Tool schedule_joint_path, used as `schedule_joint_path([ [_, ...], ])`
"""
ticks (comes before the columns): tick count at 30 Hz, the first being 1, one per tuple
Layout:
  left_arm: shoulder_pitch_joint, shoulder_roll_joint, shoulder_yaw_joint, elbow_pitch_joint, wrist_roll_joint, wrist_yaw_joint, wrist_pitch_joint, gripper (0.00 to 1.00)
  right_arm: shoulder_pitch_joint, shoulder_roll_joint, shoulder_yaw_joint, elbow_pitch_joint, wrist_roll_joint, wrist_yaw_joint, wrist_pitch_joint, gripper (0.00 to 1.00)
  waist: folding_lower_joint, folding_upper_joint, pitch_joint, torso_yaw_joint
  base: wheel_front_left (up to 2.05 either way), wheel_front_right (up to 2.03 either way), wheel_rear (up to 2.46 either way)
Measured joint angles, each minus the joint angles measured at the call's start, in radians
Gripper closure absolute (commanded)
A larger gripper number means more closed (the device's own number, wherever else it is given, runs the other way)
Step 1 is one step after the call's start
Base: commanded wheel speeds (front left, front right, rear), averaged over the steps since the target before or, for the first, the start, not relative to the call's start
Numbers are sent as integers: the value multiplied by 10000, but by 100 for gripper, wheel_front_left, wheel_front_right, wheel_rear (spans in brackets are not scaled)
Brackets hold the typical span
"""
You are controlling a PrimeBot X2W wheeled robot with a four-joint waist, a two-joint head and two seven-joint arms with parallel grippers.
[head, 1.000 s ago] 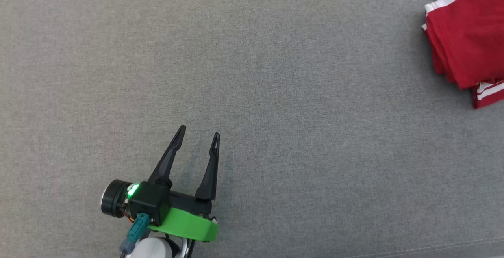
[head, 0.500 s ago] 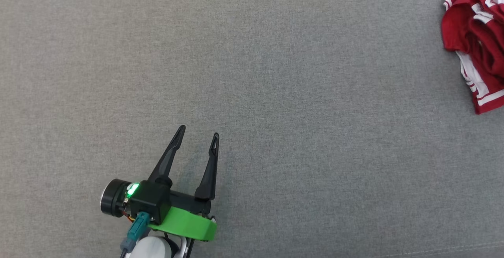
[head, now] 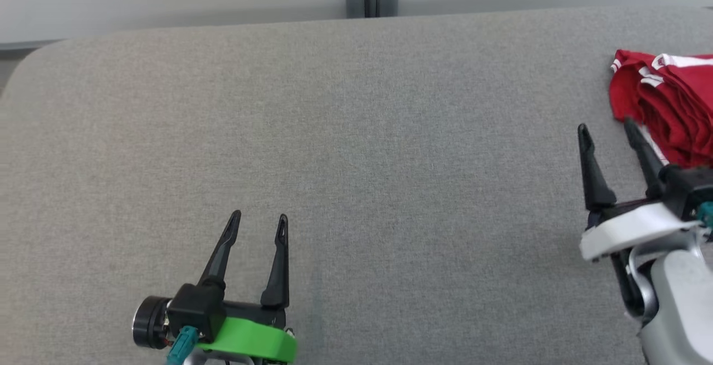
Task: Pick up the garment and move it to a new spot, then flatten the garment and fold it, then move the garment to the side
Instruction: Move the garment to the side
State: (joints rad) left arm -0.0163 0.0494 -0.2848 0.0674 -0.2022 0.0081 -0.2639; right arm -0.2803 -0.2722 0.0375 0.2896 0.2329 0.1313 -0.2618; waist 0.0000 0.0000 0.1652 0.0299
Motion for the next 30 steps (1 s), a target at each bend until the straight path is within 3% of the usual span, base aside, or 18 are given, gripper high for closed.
schedule_joint_path([
  [7, 760, 0, 497, -401, -286, 316, 0, 0, 2127, 1080, 165, -1438, 19, 0, -2, 0, 0, 0, -1001, 273, 0, 0, 0],
  [18, 1644, 0, 846, -633, 84, -48, 0, 0, 3967, 1572, 290, -2017, -244, 0, -2, 0, -1, 0, -2251, 341, 0, 0, 0],
  [30, 1956, 0, 880, -163, 163, -217, 0, 0, 4539, 1793, 286, -2057, -385, 0, -2, 0, -1, 0, -2703, 140, 0, 0, 0],
])
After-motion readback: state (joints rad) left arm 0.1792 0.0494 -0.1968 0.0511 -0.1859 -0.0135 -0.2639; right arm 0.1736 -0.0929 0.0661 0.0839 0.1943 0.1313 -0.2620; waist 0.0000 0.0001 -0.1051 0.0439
